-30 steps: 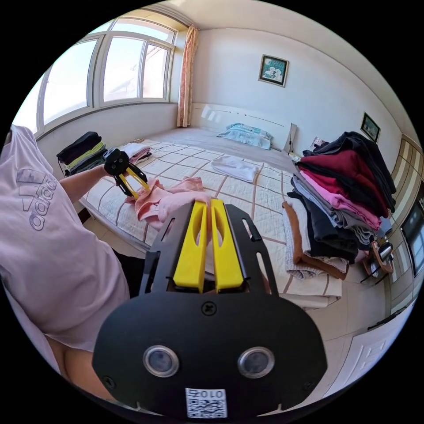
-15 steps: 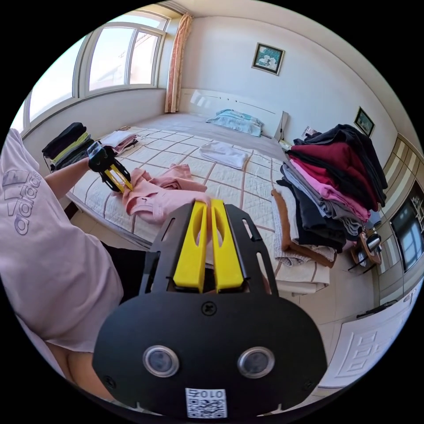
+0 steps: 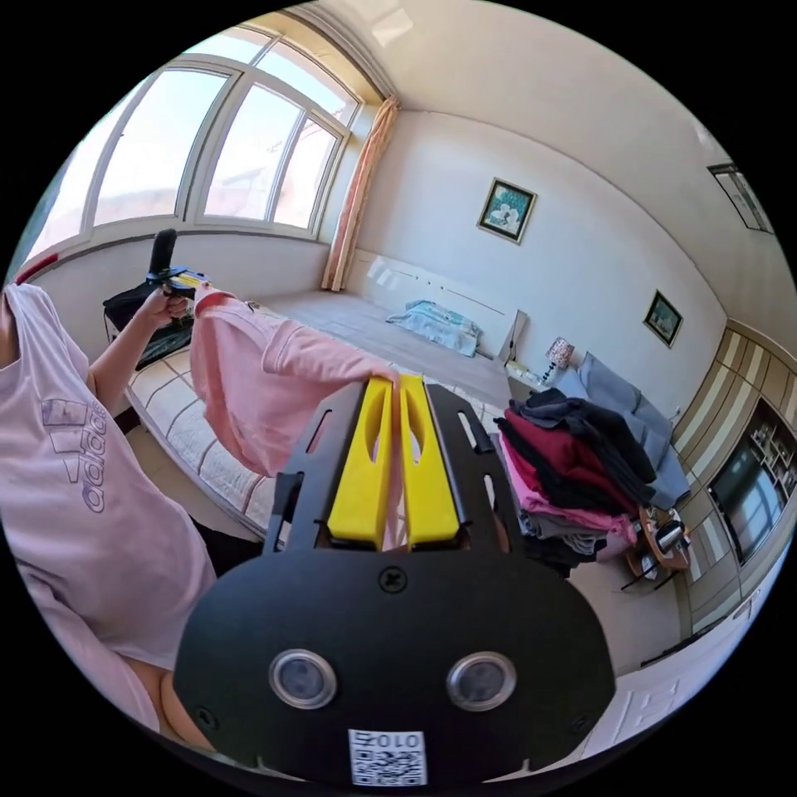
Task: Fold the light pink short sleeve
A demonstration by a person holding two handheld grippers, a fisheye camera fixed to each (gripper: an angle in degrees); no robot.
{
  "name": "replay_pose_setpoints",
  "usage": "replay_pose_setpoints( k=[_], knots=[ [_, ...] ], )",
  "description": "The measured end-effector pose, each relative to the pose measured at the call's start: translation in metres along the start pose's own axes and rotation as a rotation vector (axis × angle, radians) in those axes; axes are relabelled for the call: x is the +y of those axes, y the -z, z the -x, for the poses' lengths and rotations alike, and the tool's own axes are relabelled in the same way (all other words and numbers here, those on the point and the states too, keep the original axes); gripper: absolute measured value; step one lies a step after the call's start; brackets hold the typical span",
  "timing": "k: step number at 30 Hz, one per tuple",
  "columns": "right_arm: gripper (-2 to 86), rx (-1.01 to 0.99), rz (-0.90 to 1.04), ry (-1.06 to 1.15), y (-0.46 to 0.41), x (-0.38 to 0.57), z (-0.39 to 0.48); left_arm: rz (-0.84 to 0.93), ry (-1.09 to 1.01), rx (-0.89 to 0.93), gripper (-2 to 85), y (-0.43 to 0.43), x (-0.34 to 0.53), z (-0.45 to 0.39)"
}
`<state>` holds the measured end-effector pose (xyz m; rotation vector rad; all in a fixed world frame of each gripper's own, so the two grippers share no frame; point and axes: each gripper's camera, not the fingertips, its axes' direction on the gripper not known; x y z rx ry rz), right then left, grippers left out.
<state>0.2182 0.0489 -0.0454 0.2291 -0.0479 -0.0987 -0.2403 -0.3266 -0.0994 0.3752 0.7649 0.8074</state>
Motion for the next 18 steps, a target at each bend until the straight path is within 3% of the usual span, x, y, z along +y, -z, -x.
replay_pose_setpoints(
  k=[4, 12, 16, 18],
  knots=[
    [1.7, 0.140, -0.150, 0.126, 0.071, -0.026, 0.031, -0.156, -0.064, -0.168, 0.1, 0.101, -0.011, -0.039],
    [2.0, 0.136, -0.348, 0.207, 0.165, -0.087, 0.034, -0.258, -0.239, -0.394, -0.1, 0.249, -0.057, -0.097],
    [2.5, 0.091, -0.385, 0.207, 0.138, -0.114, 0.027, -0.211, -0.177, -0.375, -0.1, 0.239, -0.060, -0.058],
    [2.6, 0.057, -0.304, 0.180, 0.090, -0.123, 0.020, -0.113, -0.028, -0.283, -0.1, 0.190, -0.039, 0.006]
  ],
)
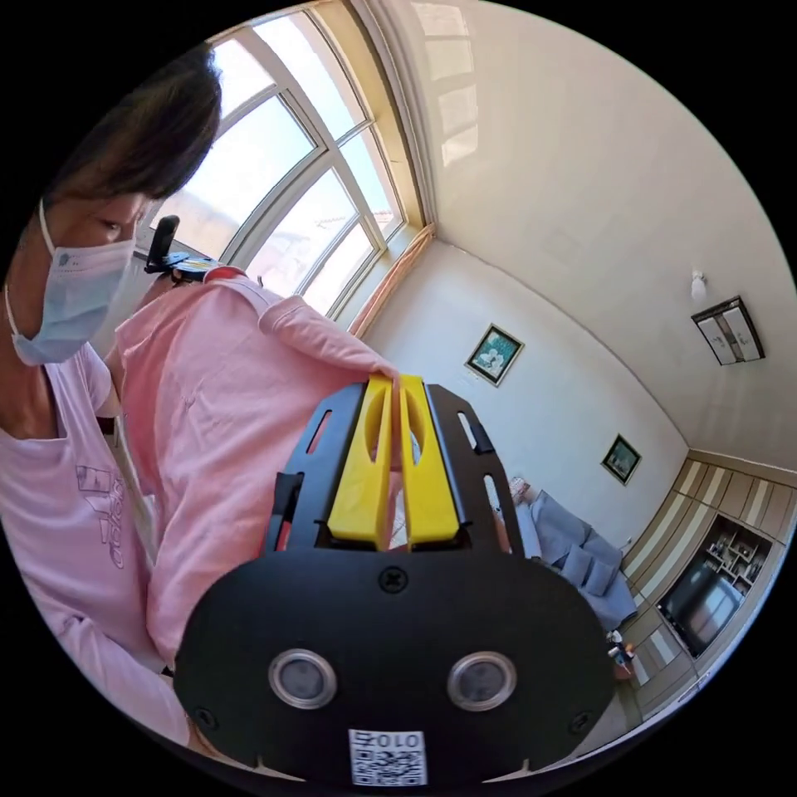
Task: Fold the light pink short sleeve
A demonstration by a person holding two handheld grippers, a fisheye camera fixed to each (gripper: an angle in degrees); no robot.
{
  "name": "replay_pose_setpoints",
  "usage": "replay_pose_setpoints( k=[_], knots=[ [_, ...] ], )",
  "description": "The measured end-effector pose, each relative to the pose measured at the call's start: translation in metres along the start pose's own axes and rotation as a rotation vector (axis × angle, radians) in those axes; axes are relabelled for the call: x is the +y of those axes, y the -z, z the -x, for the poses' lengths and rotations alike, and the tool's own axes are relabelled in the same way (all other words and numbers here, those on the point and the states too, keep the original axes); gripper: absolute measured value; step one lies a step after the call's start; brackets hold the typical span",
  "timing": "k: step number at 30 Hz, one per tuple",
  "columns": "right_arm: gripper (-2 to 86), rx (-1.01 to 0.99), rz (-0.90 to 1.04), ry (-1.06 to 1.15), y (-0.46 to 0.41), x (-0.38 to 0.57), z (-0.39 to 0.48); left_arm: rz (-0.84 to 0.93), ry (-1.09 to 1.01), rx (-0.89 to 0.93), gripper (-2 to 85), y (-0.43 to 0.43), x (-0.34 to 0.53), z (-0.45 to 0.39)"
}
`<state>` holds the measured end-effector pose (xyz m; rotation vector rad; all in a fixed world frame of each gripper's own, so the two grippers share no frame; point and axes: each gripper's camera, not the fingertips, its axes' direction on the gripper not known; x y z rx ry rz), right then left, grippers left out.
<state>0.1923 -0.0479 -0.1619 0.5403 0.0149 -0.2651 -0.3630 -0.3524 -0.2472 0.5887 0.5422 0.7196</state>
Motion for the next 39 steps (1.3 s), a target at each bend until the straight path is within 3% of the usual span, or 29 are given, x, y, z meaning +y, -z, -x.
replay_pose_setpoints(
  k=[3, 4, 6, 8, 10, 13, 19, 25, 30, 34, 39],
  knots=[
    [2.5, -0.154, 0.297, -0.069, -0.130, 0.030, -0.012, 0.248, 0.195, 0.119, -0.1, -0.123, 0.069, 0.074],
    [2.4, -0.254, 0.427, -0.095, -0.190, 0.045, -0.021, 0.293, 0.225, 0.139, -0.1, -0.148, 0.084, 0.089],
    [2.1, -0.373, 0.501, -0.207, -0.260, 0.061, -0.046, 0.304, 0.343, 0.201, -0.1, -0.208, 0.115, 0.142],
    [1.9, -0.373, 0.431, -0.292, -0.282, 0.049, -0.074, 0.211, 0.301, 0.148, -0.1, -0.212, 0.091, 0.156],
    [1.7, -0.231, 0.244, -0.230, -0.260, 0.004, -0.090, 0.139, 0.188, 0.037, -0.1, -0.196, 0.045, 0.153],
    [1.4, -0.131, 0.121, -0.142, -0.227, -0.032, -0.093, 0.019, 0.066, -0.031, -0.1, -0.159, -0.015, 0.141],
    [1.0, -0.224, 0.209, -0.099, -0.253, 0.032, -0.053, 0.109, -0.077, 0.018, -0.1, -0.178, 0.011, 0.077],
    [1.1, -0.495, 0.495, -0.180, -0.356, 0.200, 0.049, 0.548, -0.096, 0.098, -0.1, -0.290, 0.171, -0.039],
    [1.1, -0.618, 0.780, -0.299, -0.420, 0.313, 0.128, 0.826, 0.131, 0.288, -0.1, -0.368, 0.312, -0.139],
    [1.2, -0.653, 0.895, -0.257, -0.434, 0.343, 0.166, 0.879, 0.137, 0.327, -0.1, -0.385, 0.327, -0.185],
    [1.1, -0.661, 0.819, -0.244, -0.421, 0.334, 0.160, 0.771, 0.174, 0.326, 0.0, -0.373, 0.295, -0.193]
  ],
)
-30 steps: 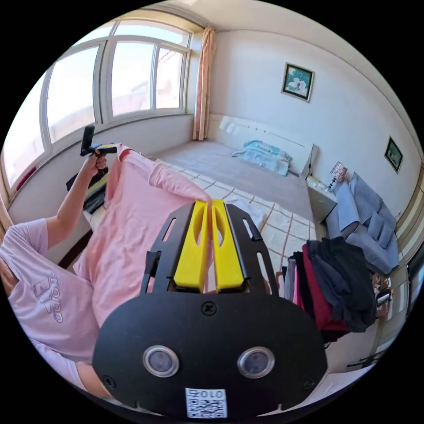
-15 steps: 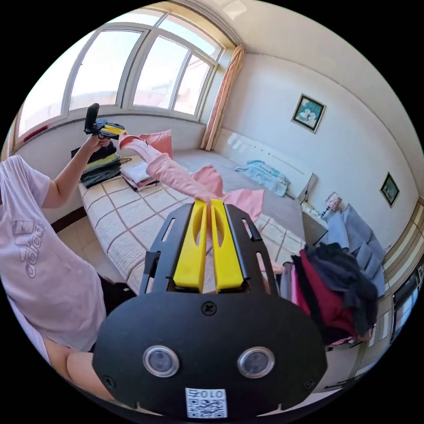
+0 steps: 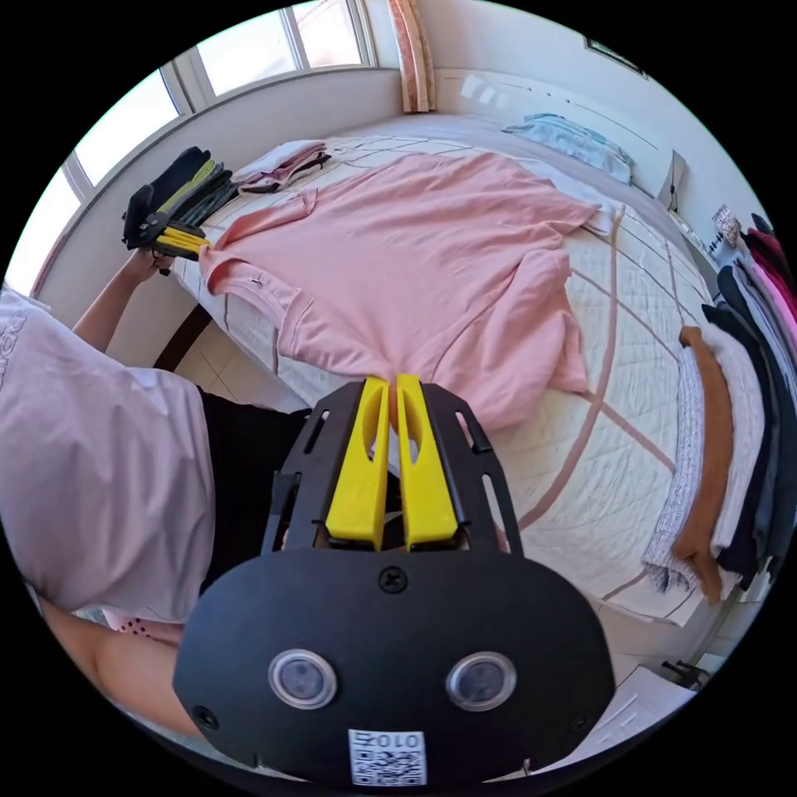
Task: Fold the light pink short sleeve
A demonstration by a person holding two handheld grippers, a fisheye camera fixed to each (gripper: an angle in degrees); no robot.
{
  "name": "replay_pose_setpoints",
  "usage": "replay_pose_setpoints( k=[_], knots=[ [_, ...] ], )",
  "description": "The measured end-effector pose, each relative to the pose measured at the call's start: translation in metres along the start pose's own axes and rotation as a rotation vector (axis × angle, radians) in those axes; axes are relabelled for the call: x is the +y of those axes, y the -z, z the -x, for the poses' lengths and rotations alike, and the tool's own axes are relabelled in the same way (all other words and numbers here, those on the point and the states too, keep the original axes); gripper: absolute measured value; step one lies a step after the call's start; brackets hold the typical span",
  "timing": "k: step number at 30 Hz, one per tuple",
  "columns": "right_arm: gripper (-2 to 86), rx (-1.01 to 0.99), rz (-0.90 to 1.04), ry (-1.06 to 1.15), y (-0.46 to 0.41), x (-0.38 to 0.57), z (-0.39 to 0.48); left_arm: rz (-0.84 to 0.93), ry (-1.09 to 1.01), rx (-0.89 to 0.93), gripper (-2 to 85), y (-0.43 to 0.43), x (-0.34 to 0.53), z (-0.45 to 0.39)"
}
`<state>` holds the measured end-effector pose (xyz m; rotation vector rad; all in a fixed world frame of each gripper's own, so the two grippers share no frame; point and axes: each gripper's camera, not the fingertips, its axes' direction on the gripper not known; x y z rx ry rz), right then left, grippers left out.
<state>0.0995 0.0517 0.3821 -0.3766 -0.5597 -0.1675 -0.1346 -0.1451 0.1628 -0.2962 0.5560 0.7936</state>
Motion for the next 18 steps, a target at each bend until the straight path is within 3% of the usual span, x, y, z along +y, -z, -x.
replay_pose_setpoints(
  k=[11, 18],
  knots=[
    [1.2, -0.023, 0.017, -0.042, -0.045, 0.009, 0.027, 0.079, 0.006, -0.014, 0.0, -0.055, -0.018, -0.047],
    [1.2, -0.030, 0.032, 0.019, -0.044, 0.005, 0.056, 0.010, 0.000, -0.007, 0.0, -0.044, -0.020, -0.072]
  ],
)
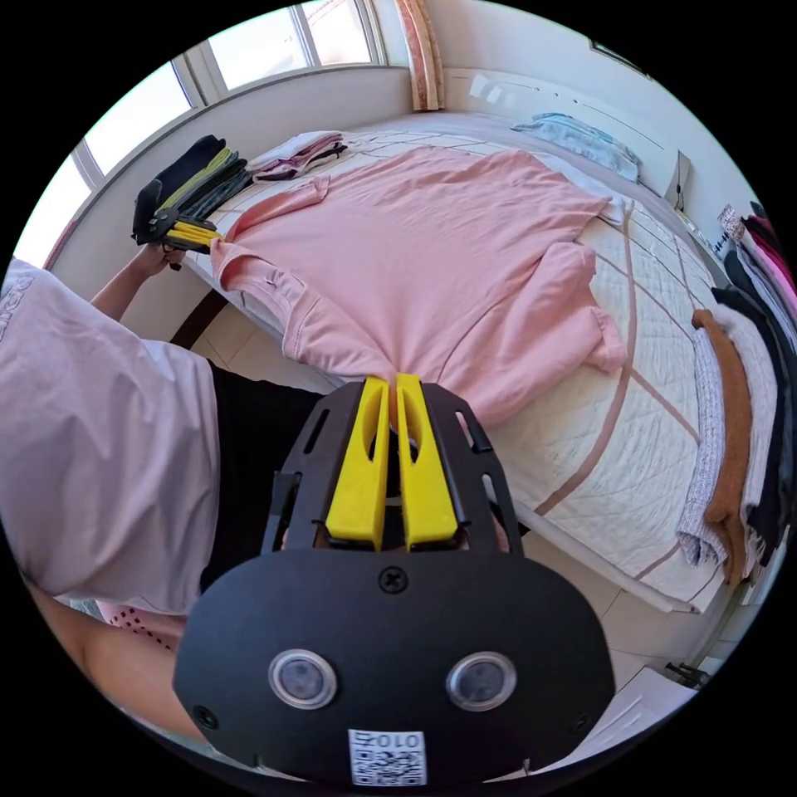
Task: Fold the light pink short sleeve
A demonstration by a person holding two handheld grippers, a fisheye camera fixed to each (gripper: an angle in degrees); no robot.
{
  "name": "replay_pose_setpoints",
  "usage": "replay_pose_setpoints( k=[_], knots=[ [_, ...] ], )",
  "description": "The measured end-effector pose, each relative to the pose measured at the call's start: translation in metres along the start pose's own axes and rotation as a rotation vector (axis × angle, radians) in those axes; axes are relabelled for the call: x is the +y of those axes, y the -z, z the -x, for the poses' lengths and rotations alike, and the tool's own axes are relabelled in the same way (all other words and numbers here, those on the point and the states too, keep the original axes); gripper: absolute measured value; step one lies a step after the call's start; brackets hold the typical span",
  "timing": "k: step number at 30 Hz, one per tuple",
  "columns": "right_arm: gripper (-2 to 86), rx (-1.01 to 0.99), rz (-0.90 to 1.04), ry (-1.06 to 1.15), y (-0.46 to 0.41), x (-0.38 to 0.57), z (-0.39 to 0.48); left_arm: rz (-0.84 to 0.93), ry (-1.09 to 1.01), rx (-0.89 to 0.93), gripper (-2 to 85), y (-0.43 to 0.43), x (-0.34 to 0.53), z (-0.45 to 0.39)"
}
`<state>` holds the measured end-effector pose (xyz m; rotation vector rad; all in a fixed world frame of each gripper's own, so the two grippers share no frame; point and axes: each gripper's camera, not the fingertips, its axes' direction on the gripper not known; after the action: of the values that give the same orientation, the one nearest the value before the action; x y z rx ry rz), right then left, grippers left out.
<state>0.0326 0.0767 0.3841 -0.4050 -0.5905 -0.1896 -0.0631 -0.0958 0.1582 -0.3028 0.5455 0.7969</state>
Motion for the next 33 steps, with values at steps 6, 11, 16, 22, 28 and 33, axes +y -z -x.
replay_pose_setpoints(
  k=[6, 11, 16, 22, 28, 33],
  knots=[
    [1.3, -0.003, 0.097, 0.012, -0.025, -0.001, 0.014, 0.048, -0.002, 0.029, 0.1, -0.026, -0.001, -0.024],
    [1.7, 0.016, 0.117, -0.003, -0.034, -0.002, 0.023, 0.084, -0.001, -0.003, 0.9, -0.041, -0.002, -0.042],
    [3.2, 0.029, 0.217, -0.004, -0.041, 0.011, 0.041, 0.159, -0.011, 0.016, 2.7, -0.051, 0.011, -0.064],
    [2.5, 0.004, 0.075, -0.076, 0.001, 0.042, 0.056, 0.035, 0.183, 0.271, 5.3, -0.006, 0.045, -0.046],
    [1.8, 0.034, -0.094, -0.107, 0.022, 0.036, 0.068, -0.214, 0.519, -0.049, 9.1, 0.027, 0.024, 0.001],
    [1.5, 0.075, -0.105, -0.065, 0.021, 0.026, 0.088, -0.070, 0.553, -0.053, 7.8, -0.040, -0.008, 0.017]
  ],
)
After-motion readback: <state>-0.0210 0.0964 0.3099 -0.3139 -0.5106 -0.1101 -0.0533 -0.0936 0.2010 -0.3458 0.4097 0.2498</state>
